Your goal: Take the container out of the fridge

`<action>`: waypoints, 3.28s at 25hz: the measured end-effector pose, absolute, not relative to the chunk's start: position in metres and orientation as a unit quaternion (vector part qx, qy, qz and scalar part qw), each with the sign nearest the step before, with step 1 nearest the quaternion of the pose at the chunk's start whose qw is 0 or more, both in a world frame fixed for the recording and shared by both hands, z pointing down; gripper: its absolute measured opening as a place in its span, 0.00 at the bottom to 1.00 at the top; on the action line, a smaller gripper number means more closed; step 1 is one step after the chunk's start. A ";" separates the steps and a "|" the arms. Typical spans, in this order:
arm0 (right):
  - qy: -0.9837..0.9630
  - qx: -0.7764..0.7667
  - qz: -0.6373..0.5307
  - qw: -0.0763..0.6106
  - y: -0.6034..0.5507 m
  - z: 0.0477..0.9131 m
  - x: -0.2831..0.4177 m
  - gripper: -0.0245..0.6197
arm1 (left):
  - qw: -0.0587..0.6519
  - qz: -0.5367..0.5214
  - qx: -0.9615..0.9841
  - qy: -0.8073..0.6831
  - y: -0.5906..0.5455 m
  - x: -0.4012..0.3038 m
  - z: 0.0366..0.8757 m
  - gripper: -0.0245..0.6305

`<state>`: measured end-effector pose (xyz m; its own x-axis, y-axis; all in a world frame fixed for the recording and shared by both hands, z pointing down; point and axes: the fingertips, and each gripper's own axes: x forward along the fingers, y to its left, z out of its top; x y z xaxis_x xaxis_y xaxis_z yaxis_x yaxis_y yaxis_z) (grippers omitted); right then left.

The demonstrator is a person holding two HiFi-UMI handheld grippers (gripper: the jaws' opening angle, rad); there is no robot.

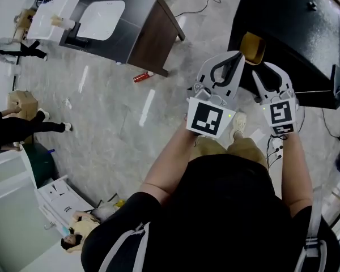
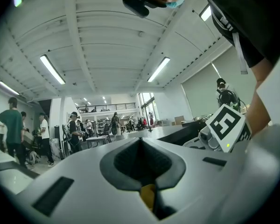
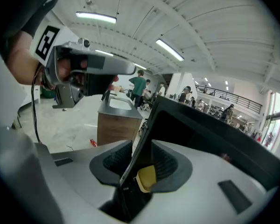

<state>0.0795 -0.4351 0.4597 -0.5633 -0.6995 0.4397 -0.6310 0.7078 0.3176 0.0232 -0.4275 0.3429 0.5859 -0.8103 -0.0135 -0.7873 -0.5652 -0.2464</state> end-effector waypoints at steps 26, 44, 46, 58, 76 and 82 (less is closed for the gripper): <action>-0.811 0.143 -0.032 0.567 -0.535 0.715 0.082 0.26 | 0.052 -0.104 -0.825 0.553 -0.455 -0.029 0.398 0.07; -0.744 0.097 0.006 0.661 -0.538 0.761 0.095 0.10 | 0.035 -0.109 -0.802 0.586 -0.453 -0.074 0.414 0.07; -0.752 0.098 0.001 0.652 -0.538 0.757 0.093 0.10 | 0.034 -0.107 -0.804 0.584 -0.452 -0.074 0.413 0.07; -0.796 0.133 -0.011 0.590 -0.515 0.706 0.072 0.10 | 0.053 -0.099 -0.823 0.558 -0.442 -0.069 0.398 0.07; -0.874 0.266 0.079 0.399 -0.391 0.582 0.022 0.10 | 0.105 -0.053 -0.884 0.452 -0.384 -0.063 0.355 0.07; -0.890 0.330 0.097 0.300 -0.362 0.523 0.021 0.10 | 0.113 -0.032 -0.903 0.414 -0.374 -0.046 0.345 0.07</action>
<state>0.0206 -0.3616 0.5225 -0.6027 -0.5292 0.5972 -0.6455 0.7633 0.0249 -0.0456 -0.3738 0.3447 0.6544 -0.7553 -0.0353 -0.7408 -0.6312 -0.2298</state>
